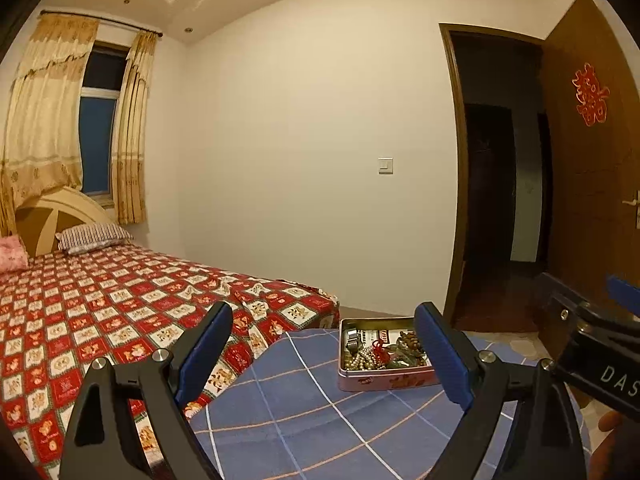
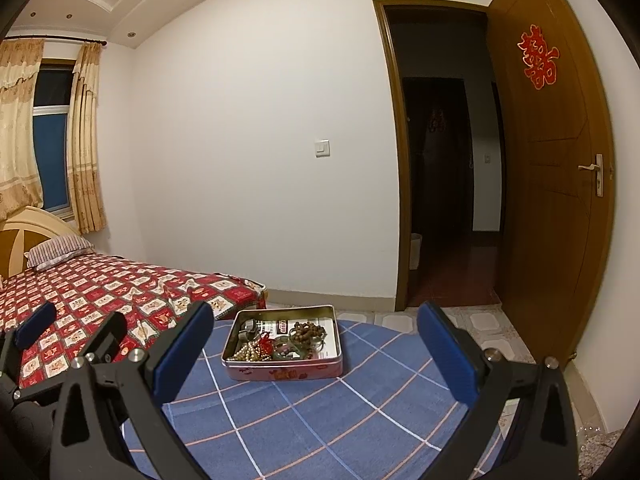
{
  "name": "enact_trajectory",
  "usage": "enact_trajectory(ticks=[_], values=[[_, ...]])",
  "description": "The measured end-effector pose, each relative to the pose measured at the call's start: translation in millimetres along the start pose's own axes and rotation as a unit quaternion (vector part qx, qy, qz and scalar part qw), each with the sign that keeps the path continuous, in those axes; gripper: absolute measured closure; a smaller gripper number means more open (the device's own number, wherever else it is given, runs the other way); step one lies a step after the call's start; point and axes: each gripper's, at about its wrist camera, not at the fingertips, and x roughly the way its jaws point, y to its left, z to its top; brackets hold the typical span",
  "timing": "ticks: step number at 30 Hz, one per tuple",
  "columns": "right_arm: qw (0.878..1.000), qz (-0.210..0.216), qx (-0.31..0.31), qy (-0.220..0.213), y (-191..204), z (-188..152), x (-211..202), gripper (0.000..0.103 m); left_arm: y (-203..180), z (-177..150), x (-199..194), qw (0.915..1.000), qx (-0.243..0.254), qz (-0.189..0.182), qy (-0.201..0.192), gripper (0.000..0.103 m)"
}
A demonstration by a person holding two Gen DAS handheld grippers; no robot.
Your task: Organize jewelry
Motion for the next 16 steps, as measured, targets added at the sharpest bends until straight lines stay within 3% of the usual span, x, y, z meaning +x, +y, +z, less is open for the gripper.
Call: enact_trajectory(ticks=[4, 16], values=[[1.0, -0.001, -0.001, 0.005, 0.3, -0.2, 0.4, 0.0, 2.5, -2.8, 1.9, 0.9999, -0.01, 0.004, 0.004, 0.011], [0.998, -0.022, 0.007, 0.06, -4.6, -6.5, 19.8, 0.0, -7.0, -10.8, 10.9, 0.9988, 0.02, 0.029, 0.034, 0.011]])
